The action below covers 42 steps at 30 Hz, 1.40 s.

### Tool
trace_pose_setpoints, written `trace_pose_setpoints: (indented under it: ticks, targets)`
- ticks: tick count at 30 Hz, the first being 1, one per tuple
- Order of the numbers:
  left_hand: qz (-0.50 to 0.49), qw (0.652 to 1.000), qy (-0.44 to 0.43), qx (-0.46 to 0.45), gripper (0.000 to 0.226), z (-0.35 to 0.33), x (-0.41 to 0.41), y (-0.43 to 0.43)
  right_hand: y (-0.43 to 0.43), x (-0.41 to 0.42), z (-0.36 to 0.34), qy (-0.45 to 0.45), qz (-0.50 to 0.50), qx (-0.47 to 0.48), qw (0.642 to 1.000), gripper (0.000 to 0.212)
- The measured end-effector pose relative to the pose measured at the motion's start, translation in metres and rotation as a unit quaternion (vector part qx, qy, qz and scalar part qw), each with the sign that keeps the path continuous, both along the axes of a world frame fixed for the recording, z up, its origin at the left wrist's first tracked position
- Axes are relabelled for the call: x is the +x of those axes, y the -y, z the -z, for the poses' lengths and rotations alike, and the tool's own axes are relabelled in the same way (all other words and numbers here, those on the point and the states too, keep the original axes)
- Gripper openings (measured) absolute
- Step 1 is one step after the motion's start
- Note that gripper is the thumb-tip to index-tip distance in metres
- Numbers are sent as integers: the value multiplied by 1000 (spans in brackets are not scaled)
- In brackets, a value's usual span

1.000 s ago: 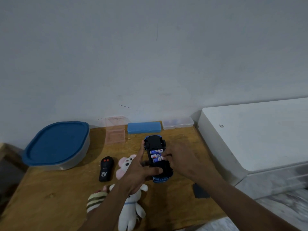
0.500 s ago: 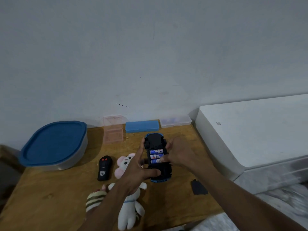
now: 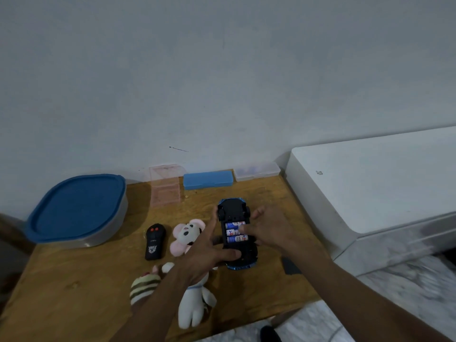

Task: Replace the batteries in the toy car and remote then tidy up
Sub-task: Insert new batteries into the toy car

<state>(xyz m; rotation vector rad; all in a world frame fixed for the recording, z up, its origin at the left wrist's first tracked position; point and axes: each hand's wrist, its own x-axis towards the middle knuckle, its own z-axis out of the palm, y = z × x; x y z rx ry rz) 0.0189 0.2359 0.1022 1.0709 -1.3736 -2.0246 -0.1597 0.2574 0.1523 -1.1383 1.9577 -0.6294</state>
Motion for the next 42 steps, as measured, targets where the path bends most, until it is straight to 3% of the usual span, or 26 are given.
trace_pose_setpoints:
  ticks: [3,6,11,15,22,27,33,42]
  targets:
    - [20,999,6,-33,111,1,-8,-9,-10,0,7,-8,-3,2,1000,56]
    - [50,997,17,-49,98,3,-17,-19,-23,-3,9,-30,-10,18,999,40]
    - [51,997,27,-51,93,6,-33,-26,-32,-19,9,-46,-21,31,998,34]
    - [60,997,22,-31,96,3,-43,-21,-28,-32,10,-31,-38,33,998,36]
    - [2,1000,15,27,118,11,-70,-35,-30,-77,21,82,-4,67,994,16]
    - [-11,996,6,93,116,33,-81,-52,-39,-126,59,-115,-85,78,987,20]
    - [-46,990,19,130,116,47,-87,-68,-58,-143,100,-215,-199,91,952,39]
    - [-76,983,4,166,117,56,-93,-80,-55,-145,120,-257,-238,43,936,45]
